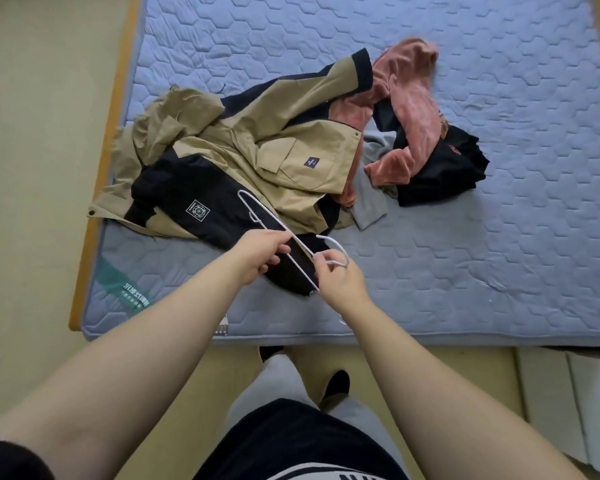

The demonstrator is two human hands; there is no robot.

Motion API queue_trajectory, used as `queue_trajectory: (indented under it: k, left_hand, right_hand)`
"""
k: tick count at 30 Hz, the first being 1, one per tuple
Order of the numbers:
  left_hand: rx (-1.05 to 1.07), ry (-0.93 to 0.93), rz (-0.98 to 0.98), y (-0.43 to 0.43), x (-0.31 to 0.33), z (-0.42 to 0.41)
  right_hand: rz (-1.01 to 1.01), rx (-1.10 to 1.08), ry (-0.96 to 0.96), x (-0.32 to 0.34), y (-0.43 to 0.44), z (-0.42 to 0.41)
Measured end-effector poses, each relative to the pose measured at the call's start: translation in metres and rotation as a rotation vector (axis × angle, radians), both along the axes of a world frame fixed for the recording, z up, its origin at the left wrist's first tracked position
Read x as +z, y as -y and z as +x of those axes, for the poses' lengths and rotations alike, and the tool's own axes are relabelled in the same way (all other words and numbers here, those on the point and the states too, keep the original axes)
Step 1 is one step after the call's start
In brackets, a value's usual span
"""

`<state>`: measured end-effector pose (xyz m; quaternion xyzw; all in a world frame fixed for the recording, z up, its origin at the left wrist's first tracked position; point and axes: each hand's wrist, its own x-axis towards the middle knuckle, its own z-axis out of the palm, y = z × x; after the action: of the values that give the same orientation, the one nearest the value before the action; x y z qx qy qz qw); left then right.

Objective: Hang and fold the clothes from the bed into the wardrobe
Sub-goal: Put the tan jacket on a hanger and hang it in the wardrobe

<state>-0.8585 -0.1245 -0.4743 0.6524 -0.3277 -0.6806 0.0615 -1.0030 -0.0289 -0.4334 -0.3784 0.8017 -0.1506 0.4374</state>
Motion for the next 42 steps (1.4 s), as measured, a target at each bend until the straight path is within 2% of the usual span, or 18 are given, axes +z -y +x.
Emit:
queue_trajectory:
  k: [3,6,10,13,15,17,21,24,27,30,33,35,38,42]
  left_hand:
    - [0.099,0.092,0.058,0.016,-0.022,0.011]
    - [0.075,0.186,-0.054,0.033,-0.052,0.015]
    - [-0.314,0.406,-0.268,0.045,-0.083,-0.009]
    - [-0.707,0.468,-0.409,0.056,-0.099,-0.042]
    - [-0.894,0.485,-0.478,0.068,-0.108,-0.065]
    - [-0.997,0.476,-0.489,0.083,-0.121,-0.086]
    - [-1.079,0.401,-0.384,0.102,-0.149,-0.115]
    - [-0.937,0.415,-0.396,0.102,-0.167,-0.111]
    - [-0.646,0.477,-0.368,0.108,-0.167,-0.108]
    - [-0.297,0.357,-0.238,0.102,-0.161,-0.089]
    - [0.024,0.375,-0.241,0.095,-0.143,-0.074]
    - [0.066,0.402,-0.242,0.089,-0.132,-0.064]
    - [0.006,0.453,-0.201,0.077,-0.110,-0.052]
    - [-0.028,0.400,-0.081,0.048,-0.085,-0.043]
  right_hand:
    - [0.056,-0.022,-0.123,-0.009,0.000,-0.001]
    - [-0.024,-0.126,-0.051,-0.017,-0.001,-0.008]
    - [-0.075,-0.403,0.001,-0.031,-0.005,-0.019]
    - [-0.042,-0.537,0.001,-0.039,-0.009,-0.027]
    - [-0.015,-0.574,-0.011,-0.044,-0.011,-0.034]
    - [0.001,-0.582,-0.016,-0.047,-0.013,-0.041]
    - [-0.004,-0.586,-0.032,-0.051,-0.017,-0.051]
    - [-0.020,-0.581,-0.012,-0.050,-0.019,-0.056]
    - [-0.026,-0.575,0.032,-0.052,-0.018,-0.062]
    - [-0.025,-0.561,0.059,-0.053,-0.013,-0.069]
    - [-0.019,-0.515,0.065,-0.047,-0.007,-0.075]
    - [-0.020,-0.474,0.074,-0.044,-0.003,-0.080]
    - [-0.013,-0.423,0.098,-0.039,0.002,-0.086]
    - [-0.024,-0.376,0.178,-0.030,0.006,-0.096]
